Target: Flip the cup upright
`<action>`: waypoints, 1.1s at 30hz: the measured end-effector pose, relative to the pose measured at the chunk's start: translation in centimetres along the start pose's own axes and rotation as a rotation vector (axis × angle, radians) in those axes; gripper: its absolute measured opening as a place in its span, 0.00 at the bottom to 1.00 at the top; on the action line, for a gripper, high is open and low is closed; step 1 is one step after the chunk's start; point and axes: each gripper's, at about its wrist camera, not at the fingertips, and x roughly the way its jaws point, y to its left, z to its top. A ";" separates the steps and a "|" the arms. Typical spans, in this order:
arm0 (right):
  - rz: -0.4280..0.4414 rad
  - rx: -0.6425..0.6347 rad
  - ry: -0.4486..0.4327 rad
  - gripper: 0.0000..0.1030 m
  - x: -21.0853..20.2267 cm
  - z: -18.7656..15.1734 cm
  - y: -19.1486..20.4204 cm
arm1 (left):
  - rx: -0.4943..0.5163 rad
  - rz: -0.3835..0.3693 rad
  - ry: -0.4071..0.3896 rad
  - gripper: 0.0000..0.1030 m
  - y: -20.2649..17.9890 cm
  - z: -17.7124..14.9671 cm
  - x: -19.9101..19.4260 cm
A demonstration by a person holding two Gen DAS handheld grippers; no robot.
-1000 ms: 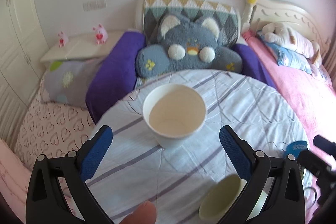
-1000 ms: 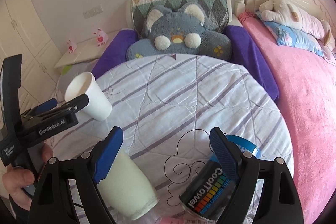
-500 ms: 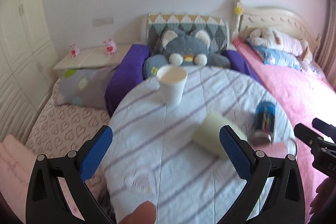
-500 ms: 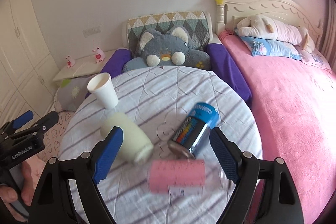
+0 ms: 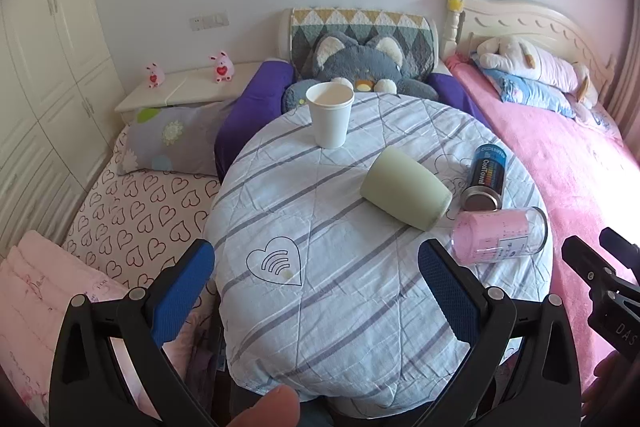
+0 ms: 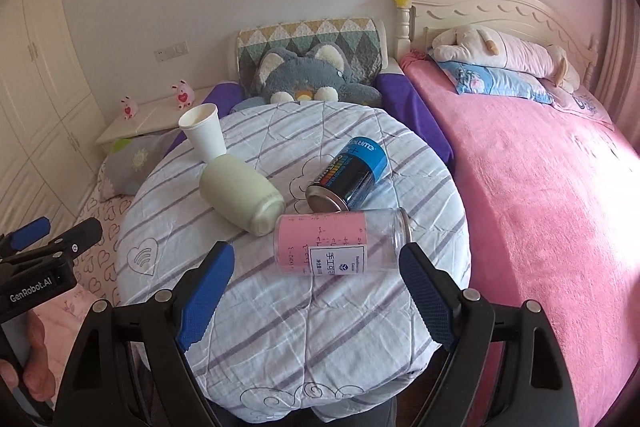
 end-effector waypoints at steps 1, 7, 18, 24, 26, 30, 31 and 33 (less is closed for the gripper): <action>0.001 -0.002 -0.006 0.83 -0.3 0.0 0.0 | 0.000 0.005 -0.005 1.00 0.0 0.0 -0.3; 0.016 -0.011 -0.007 0.83 -0.4 -0.2 0.3 | 0.010 0.027 -0.020 1.00 -0.5 -0.2 -1.0; 0.032 -0.019 0.003 0.83 0.0 -0.3 0.7 | 0.023 0.041 -0.028 1.00 -1.0 -0.1 -1.1; 0.034 -0.018 0.009 0.83 0.2 -0.3 0.8 | 0.023 0.039 -0.027 1.00 -1.1 -0.1 -1.1; 0.034 -0.019 0.009 0.83 0.2 -0.4 0.8 | 0.021 0.037 -0.027 1.00 -1.1 0.0 -1.2; 0.037 -0.023 0.012 0.83 0.4 -0.5 0.9 | 0.020 0.035 -0.029 1.00 -1.0 0.1 -1.3; 0.038 -0.024 0.013 0.83 0.4 -0.5 0.9 | 0.020 0.033 -0.030 1.00 -1.0 0.1 -1.2; 0.041 -0.023 0.014 0.83 0.4 -0.4 0.9 | 0.020 0.030 -0.028 1.00 -1.0 0.1 -1.3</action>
